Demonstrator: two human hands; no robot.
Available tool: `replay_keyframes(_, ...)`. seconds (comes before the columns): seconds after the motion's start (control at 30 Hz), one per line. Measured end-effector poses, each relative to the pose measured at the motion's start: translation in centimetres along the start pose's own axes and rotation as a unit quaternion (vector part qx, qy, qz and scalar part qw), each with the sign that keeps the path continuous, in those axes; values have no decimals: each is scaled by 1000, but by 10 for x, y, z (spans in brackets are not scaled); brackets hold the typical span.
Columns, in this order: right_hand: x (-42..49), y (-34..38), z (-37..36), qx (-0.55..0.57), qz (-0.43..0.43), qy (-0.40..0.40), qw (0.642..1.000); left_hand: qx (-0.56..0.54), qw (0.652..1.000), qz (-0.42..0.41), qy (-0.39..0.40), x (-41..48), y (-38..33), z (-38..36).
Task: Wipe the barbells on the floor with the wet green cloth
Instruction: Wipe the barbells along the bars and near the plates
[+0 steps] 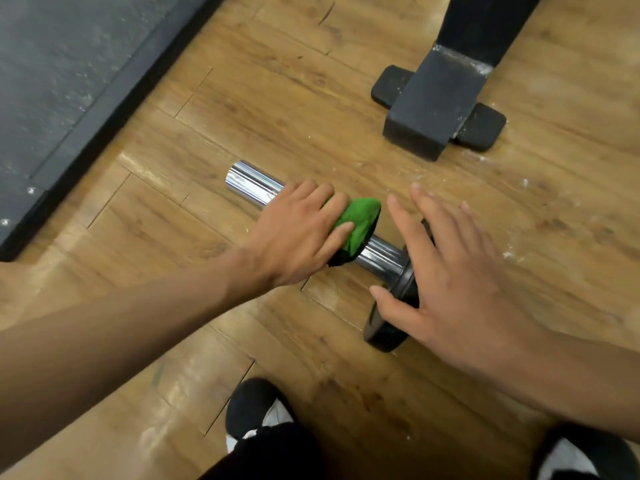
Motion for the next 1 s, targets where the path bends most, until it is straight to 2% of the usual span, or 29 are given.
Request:
replay_keyframes(0.07, 3, -4, 4, 15, -11, 4, 1000, -26, 1000, 3, -5, 10, -27, -4)
replay_keyframes(0.13, 6, -8, 9, 30, -22, 1, 999, -43, 998, -53, -12, 12, -54, -12)
replay_keyframes(0.23, 9, -12, 12, 39, -27, 7, 999, -28, 995, -91, -26, 13, -44, -10)
replay_keyframes(0.3, 10, -14, 13, 44, -26, 10, 999, -17, 998, -47, -28, 15, -12, -8)
replay_keyframes(0.37, 11, -16, 13, 57, -22, 4, 998, 0, 999, 38, -22, 14, 29, 0)
replay_keyframes(0.43, 12, -18, 11, 71, -18, -7, 997, -10, 996, 86, -24, 11, 38, 4)
replay_keyframes(0.47, 11, -17, 10, 74, -15, -11, 997, -20, 997, 74, -26, 10, 26, 3)
replay_keyframes(0.6, 13, -17, 13, 68, -9, -12, 998, -50, 995, -81, -16, -8, -55, -20)
replay_keyframes(0.7, 19, -21, 17, 76, -9, 12, 997, -38, 993, -97, -58, -18, -49, -30)
replay_keyframes(0.77, 27, -32, 23, 104, -21, 32, 994, -41, 991, -112, -55, -12, -35, -29)
replay_keyframes(0.87, 35, -48, 34, 129, -73, 18, 989, -44, 996, -67, -38, 7, -25, -21)
replay_keyframes(0.93, 33, -45, 32, 100, -103, -19, 989, -49, 998, -24, -39, 18, -31, -16)
replay_keyframes(1.0, 33, -37, 25, 77, -108, -47, 990, -58, 997, -16, -44, 35, -41, -12)
Point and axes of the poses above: each hand's wrist, its own x-axis towards the middle knuckle, its own z-axis out of the back of the hand, y = z × x, the point moved 3 cm from there along x, towards the middle knuckle, and after that the axes turned 9 degrees about y, right-handed, at the moved point
